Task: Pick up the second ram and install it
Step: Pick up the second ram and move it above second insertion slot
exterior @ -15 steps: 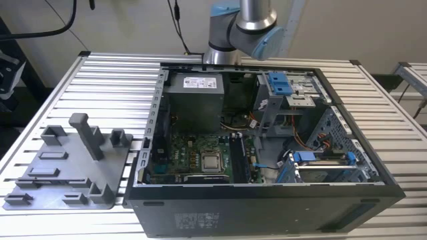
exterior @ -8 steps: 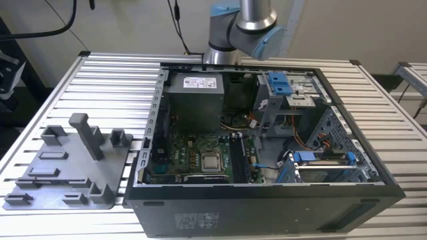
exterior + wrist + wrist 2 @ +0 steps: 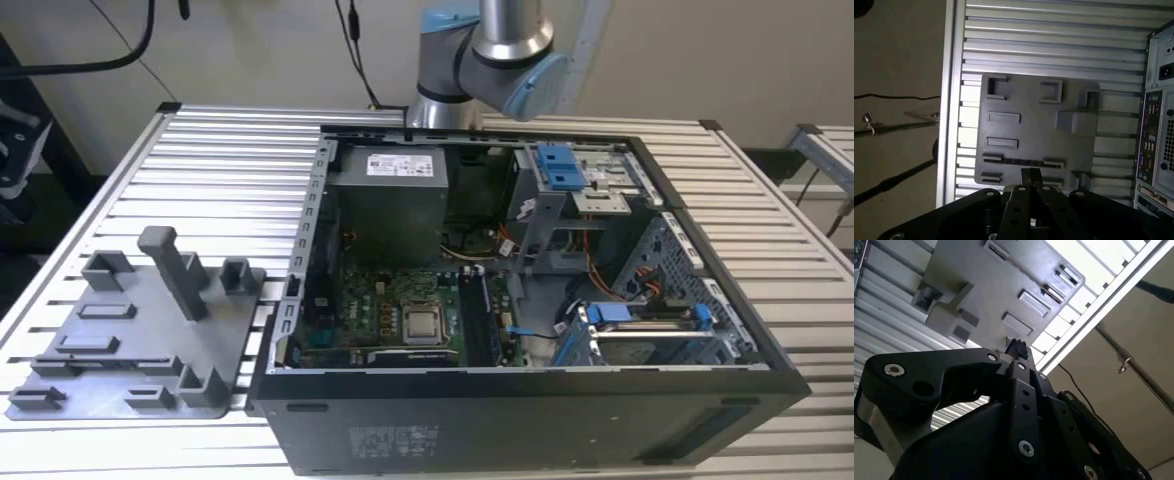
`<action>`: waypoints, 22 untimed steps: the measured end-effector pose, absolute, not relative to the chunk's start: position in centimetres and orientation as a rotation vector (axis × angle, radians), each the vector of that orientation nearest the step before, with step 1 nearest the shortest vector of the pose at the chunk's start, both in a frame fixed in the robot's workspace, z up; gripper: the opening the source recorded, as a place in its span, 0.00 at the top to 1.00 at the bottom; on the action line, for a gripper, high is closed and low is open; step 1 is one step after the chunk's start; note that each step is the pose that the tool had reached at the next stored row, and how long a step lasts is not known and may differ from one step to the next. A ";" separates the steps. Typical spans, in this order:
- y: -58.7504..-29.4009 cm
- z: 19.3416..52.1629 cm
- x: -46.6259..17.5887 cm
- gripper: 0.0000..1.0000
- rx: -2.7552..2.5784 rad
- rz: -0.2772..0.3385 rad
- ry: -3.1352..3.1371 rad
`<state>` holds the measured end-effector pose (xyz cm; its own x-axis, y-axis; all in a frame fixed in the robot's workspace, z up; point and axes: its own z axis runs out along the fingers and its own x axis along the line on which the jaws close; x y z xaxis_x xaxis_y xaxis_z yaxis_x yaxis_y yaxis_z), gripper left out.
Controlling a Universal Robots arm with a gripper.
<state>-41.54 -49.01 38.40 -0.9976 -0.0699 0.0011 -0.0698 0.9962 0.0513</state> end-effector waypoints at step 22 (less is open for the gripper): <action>-49.0 38.4 -41.5 0.89 0.368 -0.078 -3.104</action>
<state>-41.54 -49.01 38.41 -0.9722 -0.2339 0.0093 -0.2331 0.9711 0.0513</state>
